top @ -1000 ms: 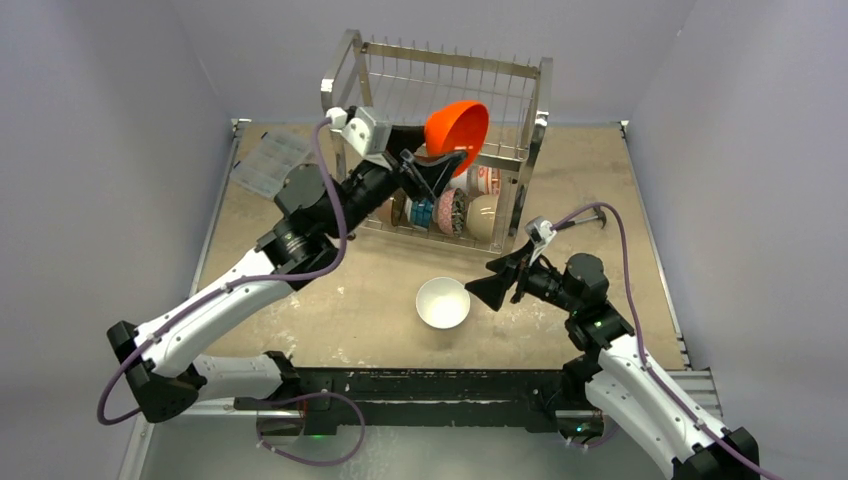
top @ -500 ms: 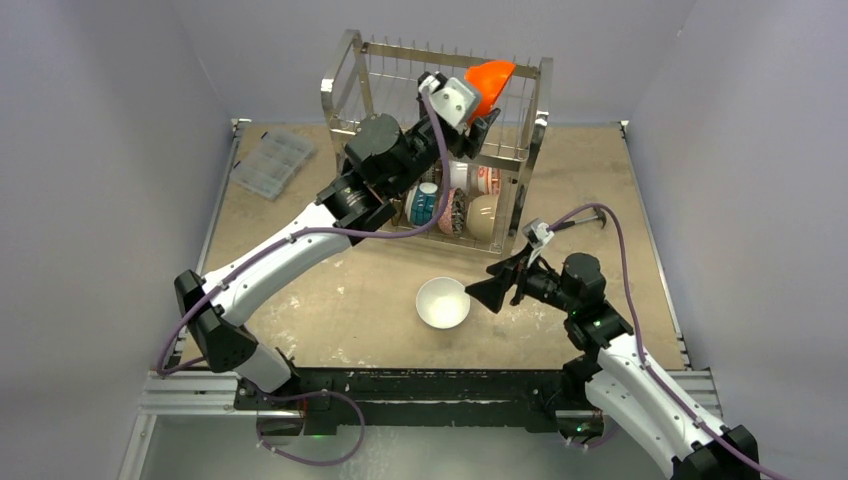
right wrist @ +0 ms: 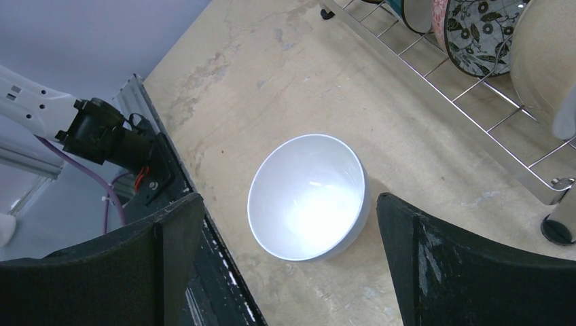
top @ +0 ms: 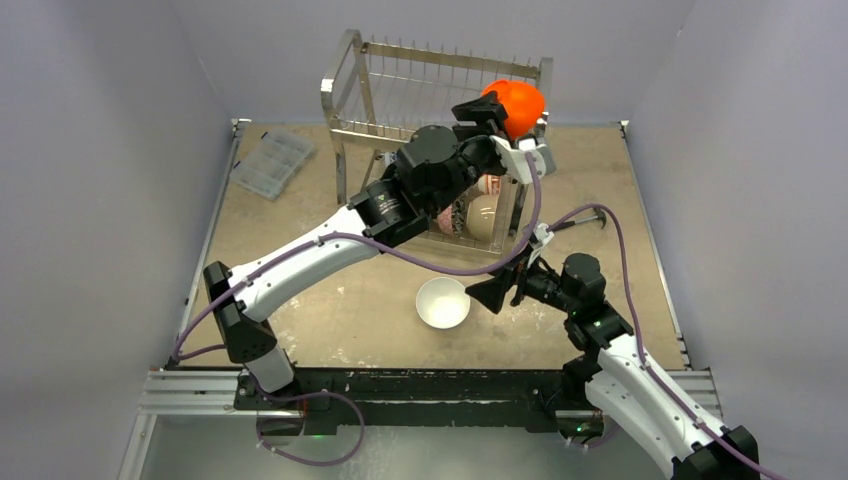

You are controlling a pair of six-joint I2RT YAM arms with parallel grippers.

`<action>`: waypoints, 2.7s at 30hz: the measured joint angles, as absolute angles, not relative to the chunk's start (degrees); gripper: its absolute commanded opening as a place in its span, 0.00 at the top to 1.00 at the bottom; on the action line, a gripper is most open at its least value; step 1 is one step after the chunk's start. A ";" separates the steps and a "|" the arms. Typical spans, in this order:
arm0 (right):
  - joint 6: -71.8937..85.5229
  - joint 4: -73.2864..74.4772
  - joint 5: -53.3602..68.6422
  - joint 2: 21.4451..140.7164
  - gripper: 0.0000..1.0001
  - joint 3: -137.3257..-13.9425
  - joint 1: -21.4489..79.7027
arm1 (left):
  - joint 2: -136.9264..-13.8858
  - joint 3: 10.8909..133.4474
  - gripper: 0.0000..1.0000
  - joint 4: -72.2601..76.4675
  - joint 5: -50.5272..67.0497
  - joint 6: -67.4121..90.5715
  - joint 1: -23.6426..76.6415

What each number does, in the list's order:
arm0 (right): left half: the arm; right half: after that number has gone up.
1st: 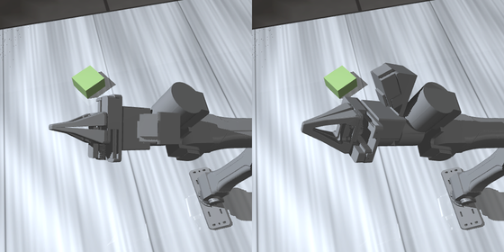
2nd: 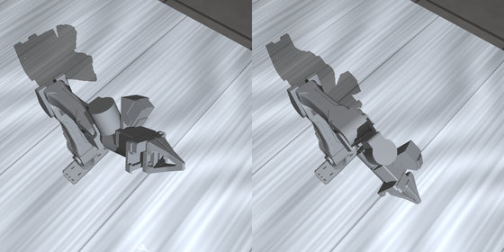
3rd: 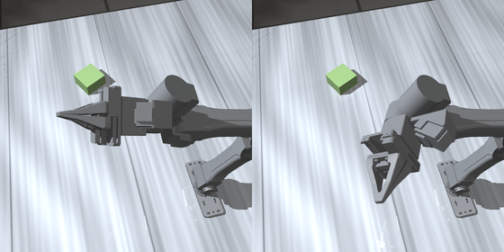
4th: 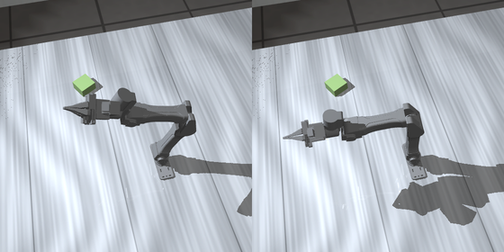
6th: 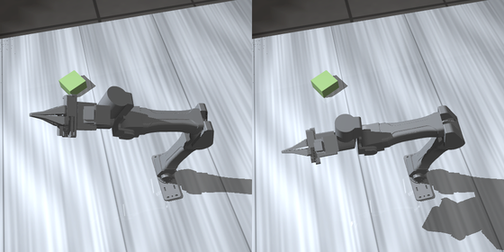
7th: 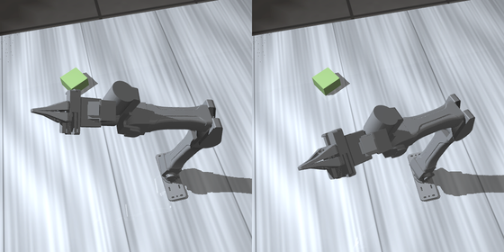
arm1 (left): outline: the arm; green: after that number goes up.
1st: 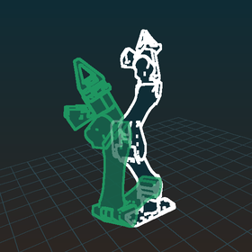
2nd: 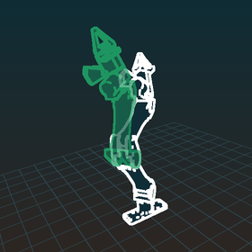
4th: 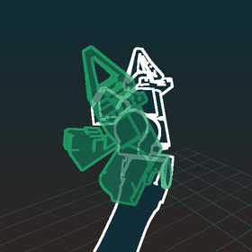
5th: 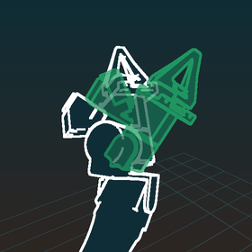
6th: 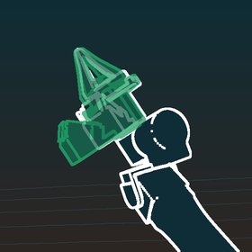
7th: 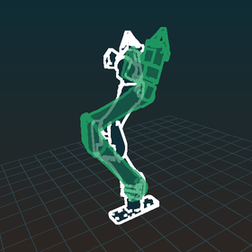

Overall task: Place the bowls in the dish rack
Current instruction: Turn the bowl upside down on the dish rack.

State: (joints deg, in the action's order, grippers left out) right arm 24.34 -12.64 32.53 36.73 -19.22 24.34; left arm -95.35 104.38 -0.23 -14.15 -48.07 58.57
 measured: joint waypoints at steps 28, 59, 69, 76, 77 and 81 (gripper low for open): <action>23.90 -12.27 32.58 35.99 0.01 -18.98 24.34 | -103.50 120.86 1.00 -28.23 -21.04 -67.29 60.90; 23.24 -12.19 32.67 36.10 0.01 -18.98 24.34 | -104.31 119.74 0.61 -31.38 -20.10 -67.18 60.88; 23.24 -12.19 32.64 36.10 0.01 -18.98 24.34 | -102.24 116.36 0.44 -29.34 -19.68 -67.75 60.90; 23.24 -12.23 32.64 36.18 0.01 -18.98 24.34 | -99.88 112.33 0.27 -29.06 -19.14 -68.42 61.10; 23.24 -12.25 32.64 36.34 0.01 -18.98 24.34 | -99.79 111.77 0.27 -28.45 -19.09 -68.60 61.12; 23.24 -12.29 32.62 36.73 0.01 -19.00 24.34 | -99.63 110.63 0.22 -27.20 -18.85 -68.84 61.21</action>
State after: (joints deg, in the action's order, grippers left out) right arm 23.24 -12.29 32.62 36.73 -19.00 24.34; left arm -99.63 110.63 -27.20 -18.85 -68.84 61.21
